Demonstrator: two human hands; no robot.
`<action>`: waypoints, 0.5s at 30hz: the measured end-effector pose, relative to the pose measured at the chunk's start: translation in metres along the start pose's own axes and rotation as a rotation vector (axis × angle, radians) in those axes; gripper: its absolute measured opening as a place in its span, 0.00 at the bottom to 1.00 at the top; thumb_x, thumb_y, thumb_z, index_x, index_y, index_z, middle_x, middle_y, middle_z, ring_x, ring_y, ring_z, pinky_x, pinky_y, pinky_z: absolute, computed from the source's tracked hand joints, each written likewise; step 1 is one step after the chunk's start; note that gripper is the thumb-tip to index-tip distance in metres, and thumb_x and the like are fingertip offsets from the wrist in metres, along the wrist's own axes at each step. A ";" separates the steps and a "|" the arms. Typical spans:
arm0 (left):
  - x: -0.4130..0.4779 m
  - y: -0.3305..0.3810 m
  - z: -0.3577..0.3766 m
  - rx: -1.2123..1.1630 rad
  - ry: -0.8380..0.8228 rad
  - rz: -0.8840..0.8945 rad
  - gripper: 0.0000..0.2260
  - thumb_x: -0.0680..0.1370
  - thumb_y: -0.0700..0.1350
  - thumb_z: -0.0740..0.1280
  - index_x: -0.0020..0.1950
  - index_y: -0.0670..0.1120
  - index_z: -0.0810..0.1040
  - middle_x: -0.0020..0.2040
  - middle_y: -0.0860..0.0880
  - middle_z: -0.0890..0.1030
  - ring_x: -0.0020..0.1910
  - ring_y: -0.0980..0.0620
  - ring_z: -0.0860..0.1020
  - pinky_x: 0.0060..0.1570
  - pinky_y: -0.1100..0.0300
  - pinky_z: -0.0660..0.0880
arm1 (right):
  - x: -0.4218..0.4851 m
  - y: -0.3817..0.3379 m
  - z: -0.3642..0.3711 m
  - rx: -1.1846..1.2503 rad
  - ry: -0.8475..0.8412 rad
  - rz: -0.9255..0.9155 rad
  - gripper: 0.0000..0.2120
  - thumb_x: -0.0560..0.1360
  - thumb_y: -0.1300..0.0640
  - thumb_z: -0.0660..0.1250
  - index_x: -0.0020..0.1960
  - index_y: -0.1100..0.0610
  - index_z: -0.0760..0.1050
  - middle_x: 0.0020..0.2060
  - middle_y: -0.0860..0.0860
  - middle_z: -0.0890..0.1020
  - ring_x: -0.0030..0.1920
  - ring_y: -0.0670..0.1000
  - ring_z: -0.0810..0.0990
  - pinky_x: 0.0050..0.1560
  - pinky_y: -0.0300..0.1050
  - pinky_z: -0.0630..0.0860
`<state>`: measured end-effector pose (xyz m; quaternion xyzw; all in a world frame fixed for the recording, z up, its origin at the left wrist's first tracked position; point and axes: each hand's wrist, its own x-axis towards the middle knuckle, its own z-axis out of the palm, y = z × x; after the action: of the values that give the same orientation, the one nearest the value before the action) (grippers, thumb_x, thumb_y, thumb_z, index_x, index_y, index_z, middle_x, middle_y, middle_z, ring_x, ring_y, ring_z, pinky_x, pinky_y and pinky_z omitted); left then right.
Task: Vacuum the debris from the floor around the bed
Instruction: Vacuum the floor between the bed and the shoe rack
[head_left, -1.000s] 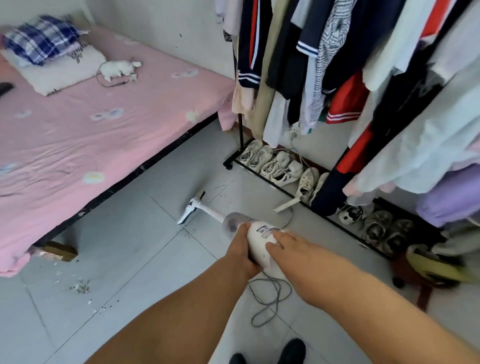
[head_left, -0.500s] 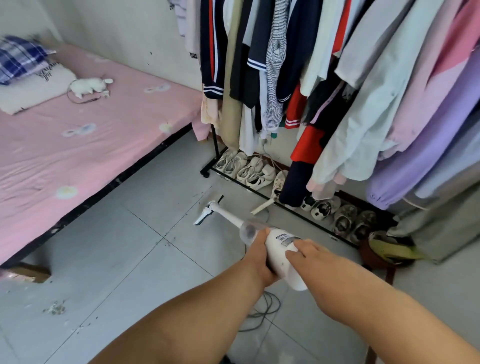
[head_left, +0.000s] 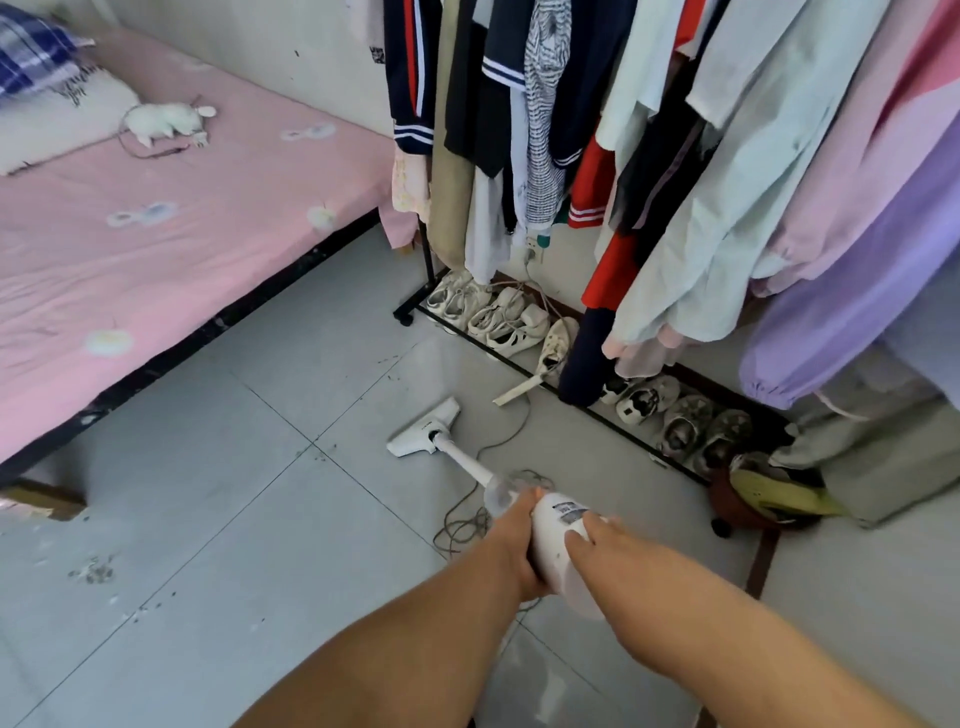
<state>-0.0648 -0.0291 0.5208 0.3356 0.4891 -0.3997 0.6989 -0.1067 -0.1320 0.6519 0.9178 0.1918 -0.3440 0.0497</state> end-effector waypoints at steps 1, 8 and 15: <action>0.004 0.007 0.000 -0.005 0.003 0.001 0.26 0.74 0.62 0.71 0.59 0.41 0.82 0.49 0.40 0.86 0.47 0.42 0.85 0.38 0.49 0.81 | 0.008 0.002 0.000 0.005 0.009 -0.008 0.25 0.73 0.67 0.60 0.69 0.59 0.61 0.68 0.57 0.61 0.65 0.56 0.66 0.57 0.48 0.72; 0.024 0.074 -0.003 -0.020 -0.038 -0.003 0.27 0.73 0.60 0.72 0.63 0.41 0.81 0.55 0.41 0.85 0.56 0.42 0.82 0.62 0.46 0.77 | 0.068 0.004 -0.034 0.014 0.026 -0.060 0.28 0.73 0.67 0.61 0.71 0.58 0.59 0.73 0.56 0.54 0.72 0.55 0.57 0.63 0.48 0.71; 0.037 0.145 -0.011 -0.011 -0.045 0.019 0.28 0.74 0.61 0.72 0.65 0.41 0.80 0.58 0.41 0.84 0.59 0.42 0.82 0.61 0.47 0.77 | 0.126 -0.003 -0.075 -0.013 0.022 -0.071 0.28 0.74 0.65 0.62 0.72 0.59 0.57 0.73 0.56 0.54 0.73 0.56 0.55 0.63 0.47 0.70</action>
<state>0.0664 0.0377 0.4932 0.3272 0.4725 -0.3978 0.7151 0.0244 -0.0727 0.6270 0.9139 0.2270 -0.3341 0.0413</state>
